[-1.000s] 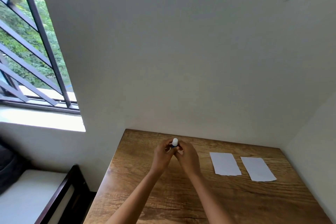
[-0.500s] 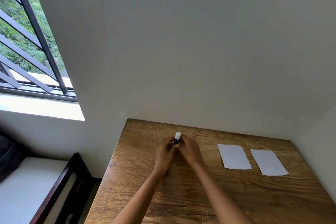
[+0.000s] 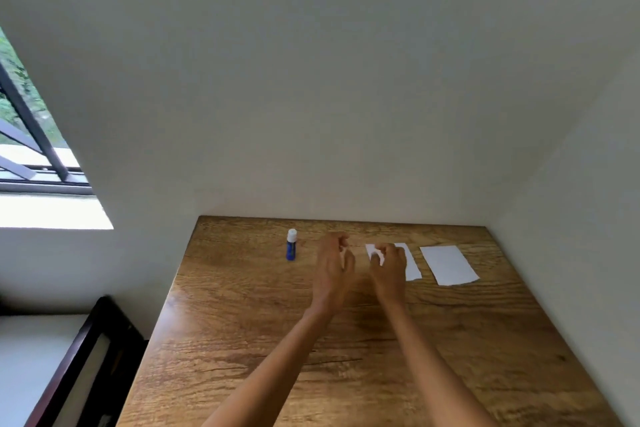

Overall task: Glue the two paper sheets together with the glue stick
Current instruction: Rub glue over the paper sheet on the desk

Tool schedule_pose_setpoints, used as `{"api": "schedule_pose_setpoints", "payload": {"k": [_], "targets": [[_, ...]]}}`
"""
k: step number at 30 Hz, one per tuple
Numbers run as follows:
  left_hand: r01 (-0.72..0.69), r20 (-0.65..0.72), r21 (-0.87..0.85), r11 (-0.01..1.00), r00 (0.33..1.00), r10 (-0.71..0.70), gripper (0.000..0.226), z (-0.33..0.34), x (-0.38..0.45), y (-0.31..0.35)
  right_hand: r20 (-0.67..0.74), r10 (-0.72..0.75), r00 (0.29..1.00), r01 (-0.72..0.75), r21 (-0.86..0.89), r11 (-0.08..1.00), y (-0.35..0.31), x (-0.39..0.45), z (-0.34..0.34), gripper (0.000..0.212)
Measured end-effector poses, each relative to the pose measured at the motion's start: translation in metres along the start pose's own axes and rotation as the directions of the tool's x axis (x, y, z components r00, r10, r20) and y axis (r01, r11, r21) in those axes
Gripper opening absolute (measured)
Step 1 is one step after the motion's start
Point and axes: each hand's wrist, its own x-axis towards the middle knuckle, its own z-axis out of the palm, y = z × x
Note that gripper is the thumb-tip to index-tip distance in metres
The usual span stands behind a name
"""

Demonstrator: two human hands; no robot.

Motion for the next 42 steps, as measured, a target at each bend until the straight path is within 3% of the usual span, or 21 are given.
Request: {"api": "schedule_pose_setpoints", "payload": {"k": [2, 4, 8, 12, 18, 20, 23, 27, 30, 33, 37, 42], "targets": [[0.149, 0.131, -0.030, 0.988, 0.981, -0.144, 0.026, 0.026, 0.004, 0.010, -0.024, 0.068, 0.997, -0.070, -0.133, 0.989, 0.018, 0.006, -0.011, 0.031], [0.346, 0.235, -0.040, 0.937, 0.915, -0.328, 0.036, 0.047, 0.009, 0.018, -0.012, 0.131, 0.991, -0.130, -0.239, 0.962, 0.032, 0.014, -0.019, 0.042], [0.617, 0.245, -0.063, 0.784, 0.771, -0.587, 0.048, 0.072, 0.014, 0.028, 0.065, 0.202, 0.977, -0.168, -0.345, 0.923, 0.050, 0.024, -0.023, 0.059], [0.745, 0.229, -0.160, 0.647, 0.666, -0.710, 0.048, 0.084, 0.022, 0.030, 0.094, 0.169, 0.981, -0.118, -0.400, 0.909, 0.063, 0.025, -0.021, 0.060], [0.789, 0.197, -0.132, 0.601, 0.615, -0.764, 0.046, 0.094, 0.024, 0.035, 0.102, 0.151, 0.983, -0.094, -0.430, 0.898, 0.070, 0.022, -0.026, 0.065], [0.778, 0.206, -0.074, 0.624, 0.624, -0.754, 0.046, 0.095, 0.016, 0.037, 0.085, 0.180, 0.980, -0.129, -0.415, 0.900, 0.068, 0.021, -0.027, 0.072], [0.680, 0.141, 0.057, 0.731, 0.719, -0.680, 0.047, 0.098, 0.002, 0.031, 0.038, 0.303, 0.952, -0.284, -0.253, 0.925, 0.063, 0.024, -0.034, 0.078], [0.651, 0.160, -0.053, 0.757, 0.754, -0.638, 0.050, 0.093, -0.004, 0.020, 0.082, 0.406, 0.910, -0.413, 0.102, 0.905, 0.065, 0.025, -0.039, 0.056], [0.593, 0.140, -0.162, 0.789, 0.805, -0.577, 0.050, 0.081, -0.006, 0.022, 0.110, 0.434, 0.894, -0.447, 0.286, 0.848, 0.067, 0.020, -0.049, 0.039], [0.420, 0.070, -0.108, 0.901, 0.907, -0.415, 0.039, 0.066, -0.018, 0.021, 0.125, 0.501, 0.857, -0.491, 0.499, 0.715, 0.068, 0.001, -0.060, 0.037], [0.376, 0.045, -0.120, 0.919, 0.927, -0.373, 0.033, 0.040, -0.029, 0.026, 0.144, 0.518, 0.843, -0.496, 0.581, 0.645, 0.054, -0.031, -0.070, 0.029], [0.402, 0.277, -0.014, 0.916, 0.882, -0.382, 0.038, -0.020, -0.050, 0.011, 0.236, 0.451, 0.861, -0.506, 0.486, 0.712, 0.022, -0.080, -0.059, 0.021]]}}
